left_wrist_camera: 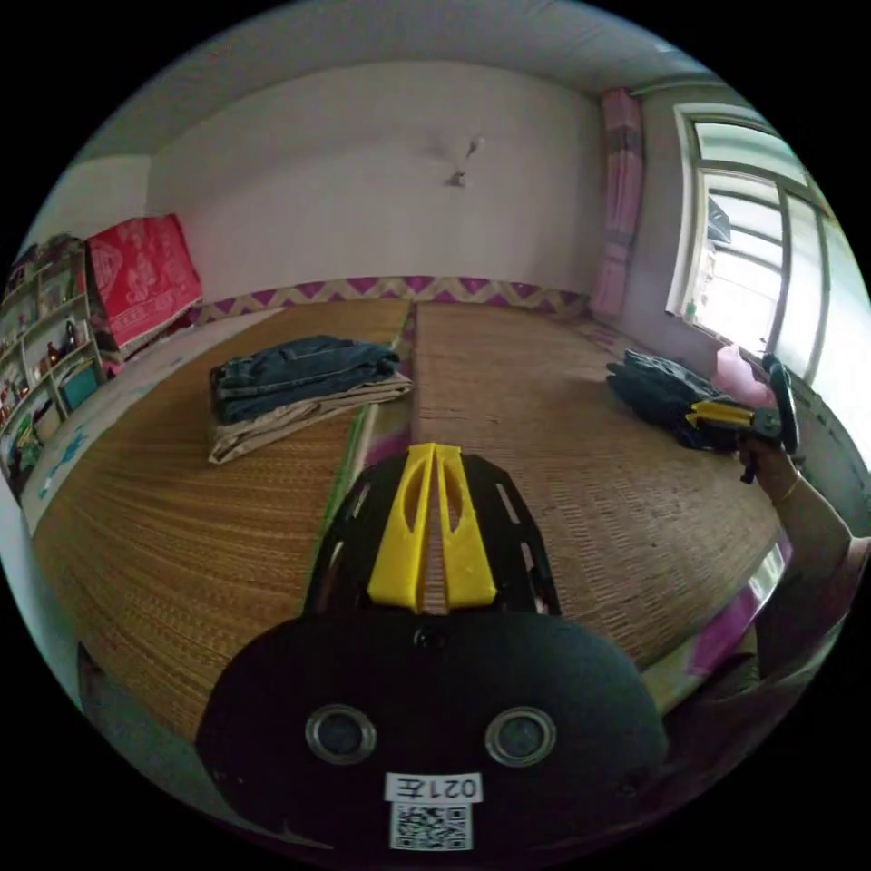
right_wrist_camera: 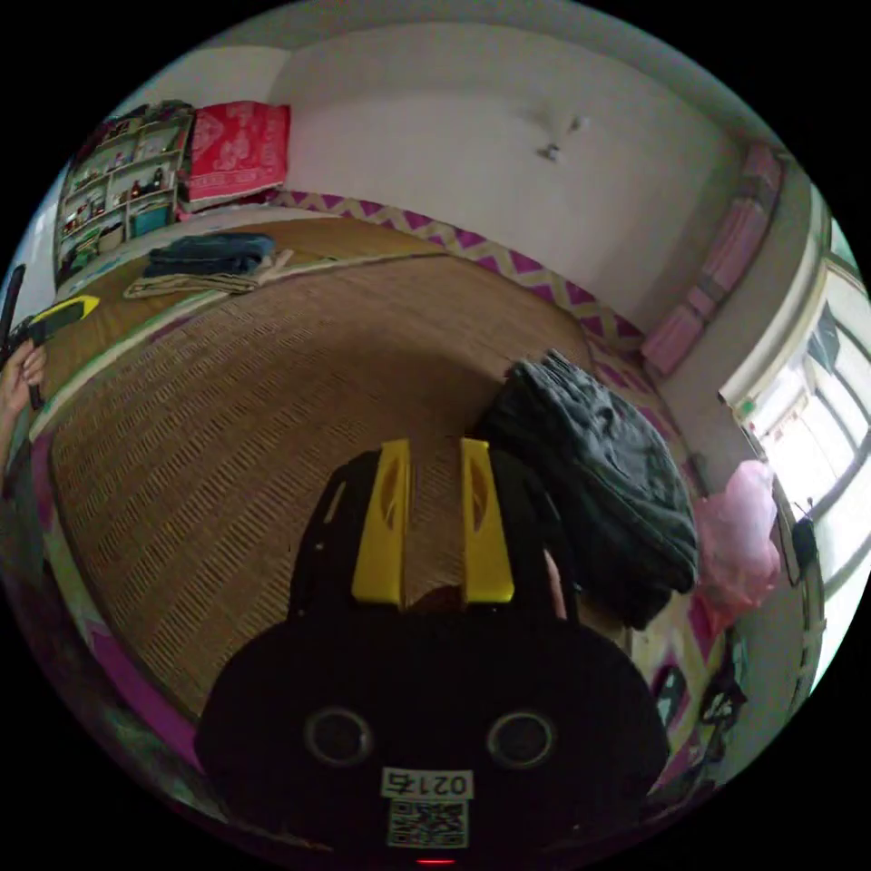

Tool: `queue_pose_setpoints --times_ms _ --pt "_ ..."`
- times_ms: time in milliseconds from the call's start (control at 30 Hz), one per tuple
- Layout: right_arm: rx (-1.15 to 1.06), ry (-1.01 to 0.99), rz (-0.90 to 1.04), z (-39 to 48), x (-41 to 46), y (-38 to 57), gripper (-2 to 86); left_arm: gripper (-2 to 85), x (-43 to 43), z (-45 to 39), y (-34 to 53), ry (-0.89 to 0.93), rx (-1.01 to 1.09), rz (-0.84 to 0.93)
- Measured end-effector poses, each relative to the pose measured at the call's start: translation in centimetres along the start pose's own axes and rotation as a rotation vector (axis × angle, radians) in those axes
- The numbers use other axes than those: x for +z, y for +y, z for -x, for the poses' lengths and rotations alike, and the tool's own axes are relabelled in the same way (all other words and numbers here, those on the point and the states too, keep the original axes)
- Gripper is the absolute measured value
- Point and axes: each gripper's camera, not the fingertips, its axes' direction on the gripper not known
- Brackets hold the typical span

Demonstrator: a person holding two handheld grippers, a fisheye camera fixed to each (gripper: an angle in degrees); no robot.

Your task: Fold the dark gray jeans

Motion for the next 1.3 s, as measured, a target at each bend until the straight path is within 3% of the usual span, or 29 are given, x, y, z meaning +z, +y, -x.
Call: queue_pose_setpoints --times_ms 267,433,600,700,867,1100,1300 --pt "-0.178 0.134 -0.065 -3.8 0.1 -1.6 11.2 -0.9 -0.4 -7.9 2.6 0.027 0.038 0.054" --pt "-0.361 0.193 0.066 -2.5 4.8 -5.2 13.3 -1.0 -0.4 -9.3 4.5 0.053 -0.046 0.093" --pt "-0.429 0.199 0.148 -2.0 8.2 -7.3 12.6 -1.0 -0.5 -10.5 6.2 -0.102 -0.042 0.130" --pt "-0.450 0.207 0.145 -1.7 8.8 -7.8 10.6 -1.0 -0.8 -10.6 7.2 -0.087 -0.058 0.132" --pt "-0.308 0.116 0.119 -4.1 7.2 -8.6 6.3 -1.0 -1.3 -10.8 8.7 -0.079 -0.087 0.132" --pt "0.069 -0.029 0.029 -12.4 -1.2 -11.7 4.7 -1.0 -2.0 -11.2 10.4 -0.057 -0.090 0.141" --pt "-0.042 -0.093 -0.048 -11.1 -12.8 -15.9 4.4 -1.0 -2.4 -10.8 12.2 -0.020 -0.107 0.145"
